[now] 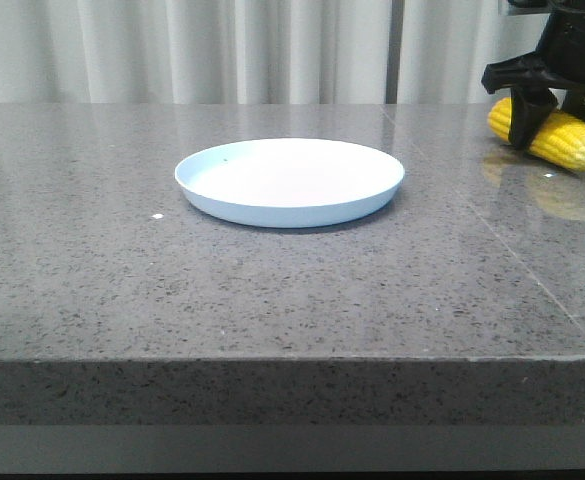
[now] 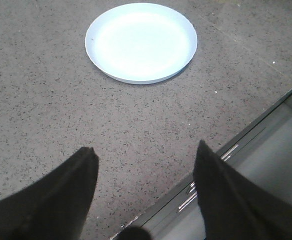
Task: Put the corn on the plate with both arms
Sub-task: 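Lower the right gripper onto the yellow corn cob and grasp it, then lift the corn with the right gripper and carry it over the plate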
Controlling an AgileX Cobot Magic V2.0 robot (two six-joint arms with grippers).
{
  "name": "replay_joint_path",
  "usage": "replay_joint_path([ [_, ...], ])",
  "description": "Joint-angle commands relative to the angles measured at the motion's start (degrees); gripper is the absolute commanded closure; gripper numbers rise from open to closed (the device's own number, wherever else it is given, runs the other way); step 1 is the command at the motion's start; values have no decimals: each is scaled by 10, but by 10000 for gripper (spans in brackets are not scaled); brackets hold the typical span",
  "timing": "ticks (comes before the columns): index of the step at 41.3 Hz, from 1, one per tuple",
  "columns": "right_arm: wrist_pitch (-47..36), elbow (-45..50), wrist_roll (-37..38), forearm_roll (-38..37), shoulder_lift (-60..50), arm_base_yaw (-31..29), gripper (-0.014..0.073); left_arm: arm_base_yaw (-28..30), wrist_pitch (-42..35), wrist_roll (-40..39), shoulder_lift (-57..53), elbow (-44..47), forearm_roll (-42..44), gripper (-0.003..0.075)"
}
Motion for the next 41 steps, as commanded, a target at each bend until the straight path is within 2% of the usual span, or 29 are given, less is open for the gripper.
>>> replay_joint_path([
  [1,-29,-20,-6,-4,-42,-3,345,-3,-38,-5,1,-16,-2,301],
  [9,-12,-20,-6,14,-86,9,345,-3,-38,-5,1,-16,-2,301],
  [16,19,-20,-12,17,-146,49,345,-3,-38,-5,1,-16,-2,301],
  [25,46,-20,-15,17,-212,142,345,-3,-38,-5,1,-16,-2,301],
  [34,85,-36,-14,17,-207,262,345,-3,-38,-5,1,-16,-2,301],
  [41,80,-55,51,17,-164,309,345,-3,-38,-5,1,-16,-2,301],
])
